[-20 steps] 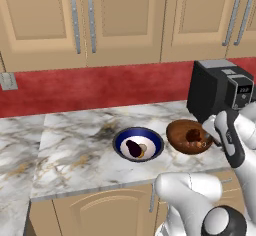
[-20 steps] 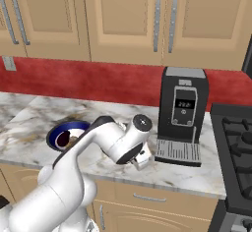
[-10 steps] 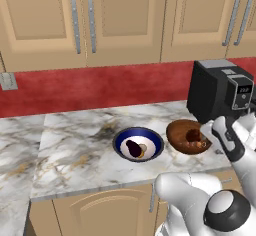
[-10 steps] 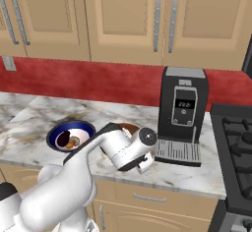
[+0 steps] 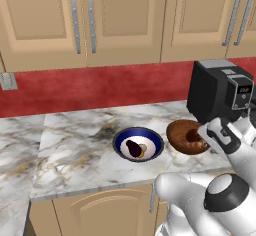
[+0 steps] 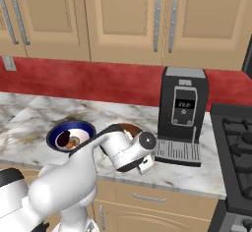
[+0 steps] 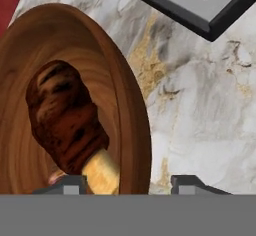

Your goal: Place the bowl containing the steak and kebab skewer in the microwave. Close the microwave door and press the start button to microwave the meal.

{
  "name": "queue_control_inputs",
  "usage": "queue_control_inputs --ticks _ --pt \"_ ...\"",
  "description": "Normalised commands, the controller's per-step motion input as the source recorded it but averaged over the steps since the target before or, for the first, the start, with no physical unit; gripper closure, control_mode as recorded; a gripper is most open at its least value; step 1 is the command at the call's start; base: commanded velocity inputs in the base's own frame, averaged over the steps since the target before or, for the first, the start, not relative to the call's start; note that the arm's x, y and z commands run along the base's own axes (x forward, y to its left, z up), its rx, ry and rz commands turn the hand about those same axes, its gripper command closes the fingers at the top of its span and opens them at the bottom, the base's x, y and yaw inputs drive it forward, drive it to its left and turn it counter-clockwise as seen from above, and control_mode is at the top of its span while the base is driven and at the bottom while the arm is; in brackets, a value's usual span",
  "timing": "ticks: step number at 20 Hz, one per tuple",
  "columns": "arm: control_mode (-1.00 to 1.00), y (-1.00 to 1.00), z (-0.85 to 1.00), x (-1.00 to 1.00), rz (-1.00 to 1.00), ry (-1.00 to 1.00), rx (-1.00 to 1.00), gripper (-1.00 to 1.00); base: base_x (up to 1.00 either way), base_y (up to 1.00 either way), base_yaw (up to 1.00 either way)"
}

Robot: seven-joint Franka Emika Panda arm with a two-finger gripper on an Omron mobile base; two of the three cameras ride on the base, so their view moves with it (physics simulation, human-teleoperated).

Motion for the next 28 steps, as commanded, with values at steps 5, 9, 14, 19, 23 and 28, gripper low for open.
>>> queue_control_inputs --ticks 5,9,14,19,23,28 --pt "-1.0 0.0 0.0 0.0 0.0 0.0 0.0 1.0 0.0 0.0 0.0" --pt "-1.0 0.13 0.26 -0.22 0.0 -0.04 0.0 1.0 0.0 0.0 0.0" --pt "-1.0 0.38 0.69 -0.6 0.04 -0.15 0.0 1.0 0.0 0.0 0.0" --pt "-1.0 0.31 0.84 -0.69 0.05 -0.06 0.0 1.0 0.0 0.0 0.0" --pt "-1.0 0.24 0.72 -0.63 0.04 0.0 -0.02 1.0 0.0 0.0 0.0" --pt "-1.0 0.03 0.61 -0.46 0.03 0.0 0.0 1.0 0.0 0.0 0.0"
